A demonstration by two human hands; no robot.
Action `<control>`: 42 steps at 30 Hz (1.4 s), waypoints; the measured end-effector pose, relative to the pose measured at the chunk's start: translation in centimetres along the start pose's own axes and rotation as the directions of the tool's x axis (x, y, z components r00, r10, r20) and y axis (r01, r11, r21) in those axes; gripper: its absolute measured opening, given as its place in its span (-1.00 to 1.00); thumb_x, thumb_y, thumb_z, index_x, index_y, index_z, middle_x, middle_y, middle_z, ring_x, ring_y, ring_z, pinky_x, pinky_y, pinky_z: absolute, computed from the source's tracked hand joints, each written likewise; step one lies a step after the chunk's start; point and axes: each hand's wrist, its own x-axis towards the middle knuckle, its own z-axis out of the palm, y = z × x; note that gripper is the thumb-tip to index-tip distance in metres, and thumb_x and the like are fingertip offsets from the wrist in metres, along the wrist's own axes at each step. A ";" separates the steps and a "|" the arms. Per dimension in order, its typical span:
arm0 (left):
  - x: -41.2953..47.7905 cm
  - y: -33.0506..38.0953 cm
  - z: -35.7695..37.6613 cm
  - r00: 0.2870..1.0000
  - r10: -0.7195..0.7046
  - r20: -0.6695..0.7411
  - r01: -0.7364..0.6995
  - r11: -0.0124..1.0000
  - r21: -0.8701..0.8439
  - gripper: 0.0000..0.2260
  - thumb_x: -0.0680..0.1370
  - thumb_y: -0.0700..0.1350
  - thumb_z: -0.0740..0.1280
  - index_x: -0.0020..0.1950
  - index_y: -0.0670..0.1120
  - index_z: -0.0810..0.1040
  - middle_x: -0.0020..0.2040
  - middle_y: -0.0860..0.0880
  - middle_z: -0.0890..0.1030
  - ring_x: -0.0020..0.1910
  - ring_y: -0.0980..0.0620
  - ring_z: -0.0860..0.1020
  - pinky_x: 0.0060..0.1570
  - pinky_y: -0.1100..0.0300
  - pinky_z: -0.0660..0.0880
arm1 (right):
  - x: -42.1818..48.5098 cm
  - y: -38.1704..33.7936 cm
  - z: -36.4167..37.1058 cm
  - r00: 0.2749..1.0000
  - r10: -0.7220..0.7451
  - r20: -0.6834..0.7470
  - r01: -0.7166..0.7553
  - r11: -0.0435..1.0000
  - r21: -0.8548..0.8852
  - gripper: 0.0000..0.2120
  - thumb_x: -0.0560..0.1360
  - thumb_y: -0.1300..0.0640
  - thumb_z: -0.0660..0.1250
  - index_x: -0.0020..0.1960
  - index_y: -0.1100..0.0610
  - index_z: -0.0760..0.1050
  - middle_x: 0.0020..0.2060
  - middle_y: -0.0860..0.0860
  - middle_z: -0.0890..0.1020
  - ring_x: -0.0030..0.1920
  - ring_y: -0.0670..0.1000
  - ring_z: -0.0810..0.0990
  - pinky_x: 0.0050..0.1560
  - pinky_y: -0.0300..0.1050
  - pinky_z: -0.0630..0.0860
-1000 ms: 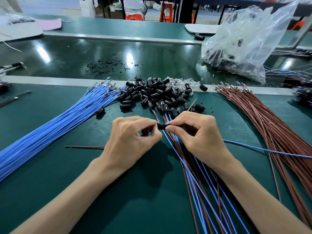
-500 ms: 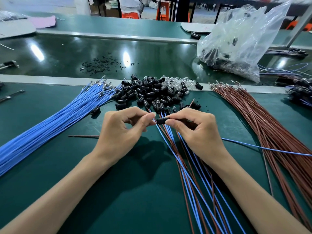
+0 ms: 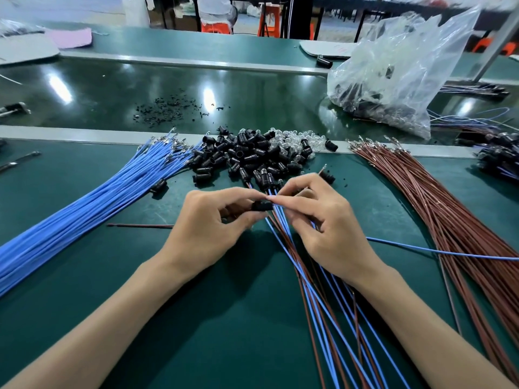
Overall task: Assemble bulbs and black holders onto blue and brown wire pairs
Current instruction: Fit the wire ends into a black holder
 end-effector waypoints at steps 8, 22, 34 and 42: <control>0.0 0.4 -0.1 1.000 -0.015 0.020 0.015 1.000 -0.021 -0.83 0.37 -0.06 0.46 -0.10 -0.11 0.68 -0.30 0.12 0.65 -0.36 0.16 0.60 -0.26 0.45 0.46 | -0.1 0.0 0.0 0.989 -0.036 -0.145 0.023 0.996 -0.091 -0.81 0.42 0.42 0.42 0.01 0.28 0.63 -0.19 0.07 0.62 -0.18 -0.11 0.55 -0.09 -0.41 0.45; 0.0 0.2 -0.1 0.992 -0.059 0.114 0.069 0.994 -0.079 -0.82 0.37 0.02 0.41 -0.11 -0.03 0.65 -0.28 -0.03 0.65 -0.33 -0.01 0.56 -0.33 0.30 0.47 | -0.3 -0.2 -0.2 0.992 -0.002 -0.125 -0.015 0.991 -0.133 -0.87 0.40 0.45 0.43 -0.11 0.28 0.60 -0.23 -0.04 0.61 -0.22 -0.22 0.48 -0.11 -0.50 0.36; 0.0 0.3 -0.3 0.993 0.007 0.115 -0.004 1.000 -0.021 -0.78 0.38 0.00 0.41 -0.08 -0.10 0.68 -0.25 0.05 0.65 -0.32 0.12 0.56 -0.31 0.43 0.40 | -0.3 -0.1 -0.4 0.994 -0.006 -0.109 -0.010 0.990 -0.140 -0.86 0.38 0.43 0.45 -0.13 0.26 0.59 -0.27 -0.08 0.58 -0.24 -0.20 0.50 -0.17 -0.48 0.38; 0.0 0.3 -0.2 0.996 0.014 0.093 -0.014 1.000 0.004 -0.80 0.37 0.00 0.42 -0.09 -0.07 0.68 -0.24 0.05 0.65 -0.31 0.13 0.56 -0.31 0.42 0.42 | -0.3 0.0 -0.4 0.996 0.034 -0.079 -0.045 0.990 -0.135 -0.89 0.40 0.40 0.44 -0.12 0.26 0.59 -0.29 -0.12 0.56 -0.27 -0.36 0.47 -0.17 -0.52 0.37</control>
